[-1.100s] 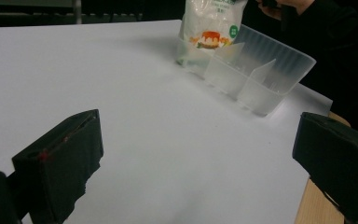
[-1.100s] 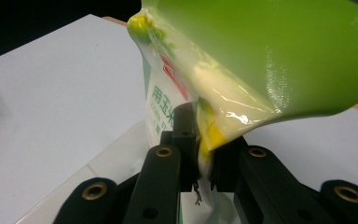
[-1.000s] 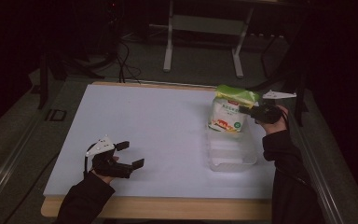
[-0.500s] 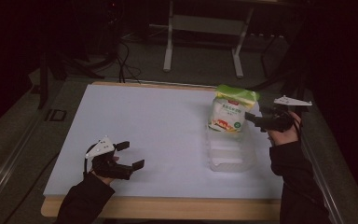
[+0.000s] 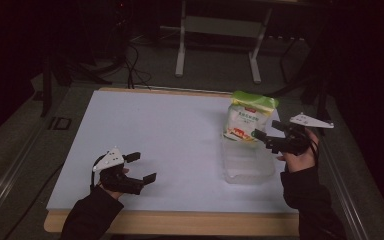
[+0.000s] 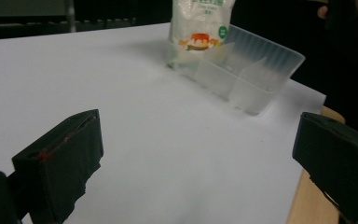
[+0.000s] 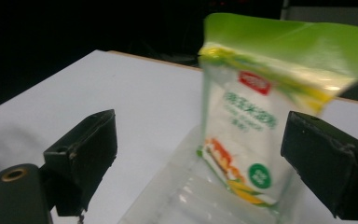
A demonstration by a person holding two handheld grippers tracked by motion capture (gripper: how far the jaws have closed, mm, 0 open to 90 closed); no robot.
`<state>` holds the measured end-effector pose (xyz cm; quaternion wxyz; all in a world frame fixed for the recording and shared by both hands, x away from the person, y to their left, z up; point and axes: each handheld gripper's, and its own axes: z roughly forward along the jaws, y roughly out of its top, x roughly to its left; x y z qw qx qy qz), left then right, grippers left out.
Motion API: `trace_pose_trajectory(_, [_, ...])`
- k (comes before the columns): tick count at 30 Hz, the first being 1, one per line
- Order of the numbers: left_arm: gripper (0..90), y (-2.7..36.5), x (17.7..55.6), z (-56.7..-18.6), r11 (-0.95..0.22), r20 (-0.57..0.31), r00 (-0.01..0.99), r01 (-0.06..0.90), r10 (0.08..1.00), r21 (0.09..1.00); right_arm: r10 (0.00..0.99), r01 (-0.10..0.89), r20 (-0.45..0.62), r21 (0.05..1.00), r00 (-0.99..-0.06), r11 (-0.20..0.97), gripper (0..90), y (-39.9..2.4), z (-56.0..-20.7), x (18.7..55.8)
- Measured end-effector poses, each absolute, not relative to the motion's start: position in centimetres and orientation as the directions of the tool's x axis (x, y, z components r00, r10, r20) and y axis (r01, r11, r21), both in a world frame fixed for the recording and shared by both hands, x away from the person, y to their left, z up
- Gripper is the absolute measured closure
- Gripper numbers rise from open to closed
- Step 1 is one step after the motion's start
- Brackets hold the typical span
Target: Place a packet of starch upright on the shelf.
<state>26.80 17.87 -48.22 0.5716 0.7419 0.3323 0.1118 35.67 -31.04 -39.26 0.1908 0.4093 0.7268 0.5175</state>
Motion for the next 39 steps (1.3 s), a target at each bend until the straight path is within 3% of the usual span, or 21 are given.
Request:
trace_pose_trajectory(10, [2.3, 17.6, 26.7, -48.5, -0.132, -0.224, 0.77, 0.37, 0.597, 0.919, 0.784, 0.366, 0.077, 0.909, -0.616, 0.199, 10.5, -28.6, -40.9, 33.2])
trace_pose_trajectory(32, [2.3, 17.2, 26.4, -48.8, -0.165, -0.217, 0.789, 0.371, 0.576, 0.914, 0.67, 0.343, 0.091, 0.904, -0.737, 0.254, 12.2, -24.7, -43.3, 27.3])
trace_pose_trajectory(39, [2.3, 17.1, 26.4, -48.9, -0.173, -0.211, 0.788, 0.371, 0.578, 0.913, 0.656, 0.291, 0.054, 0.921, -0.753, 0.258, 12.2, -24.3, -44.0, 25.7])
